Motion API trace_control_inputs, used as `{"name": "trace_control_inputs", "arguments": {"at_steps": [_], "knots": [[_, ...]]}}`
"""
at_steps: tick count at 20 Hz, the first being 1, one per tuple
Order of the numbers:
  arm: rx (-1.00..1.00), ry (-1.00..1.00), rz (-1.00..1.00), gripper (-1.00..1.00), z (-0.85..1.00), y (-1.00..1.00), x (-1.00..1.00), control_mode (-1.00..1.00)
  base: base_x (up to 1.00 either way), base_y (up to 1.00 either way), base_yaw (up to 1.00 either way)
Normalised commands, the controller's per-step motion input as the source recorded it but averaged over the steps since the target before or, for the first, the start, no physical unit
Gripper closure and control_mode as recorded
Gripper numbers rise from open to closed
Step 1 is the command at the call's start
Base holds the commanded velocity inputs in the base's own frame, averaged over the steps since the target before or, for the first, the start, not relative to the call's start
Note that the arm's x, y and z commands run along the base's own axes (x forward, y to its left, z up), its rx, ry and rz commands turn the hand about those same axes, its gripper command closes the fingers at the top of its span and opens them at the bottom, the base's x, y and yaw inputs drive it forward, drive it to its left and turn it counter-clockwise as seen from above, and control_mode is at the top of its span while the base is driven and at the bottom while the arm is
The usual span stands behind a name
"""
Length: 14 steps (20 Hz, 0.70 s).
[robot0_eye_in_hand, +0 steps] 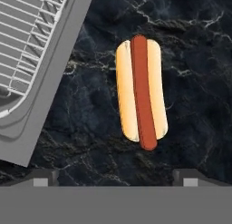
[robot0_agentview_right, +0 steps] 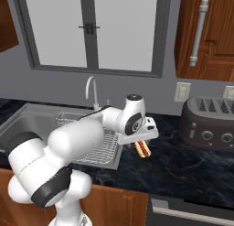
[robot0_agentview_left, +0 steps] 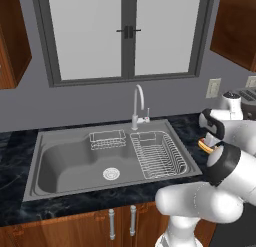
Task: Store the hot dog in the freezer for long-term storage. Close the freezer door after placing the cooked food.
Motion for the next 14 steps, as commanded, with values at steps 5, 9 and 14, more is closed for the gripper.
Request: {"name": "trace_control_inputs", "arguments": {"at_steps": [5, 9, 14], "knots": [[0.00, 0.08, 0.00, -1.00, -0.13, -0.13, 0.18, -1.00, 0.00, 0.00, 0.00], [0.00, 0.13, 0.00, -1.00, -0.21, -0.09, 0.27, -1.00, 0.00, 0.00, 0.00], [0.00, 0.12, 0.00, -1.00, -0.27, -0.13, 0.27, -1.00, 0.00, 0.00, 0.00]]}}
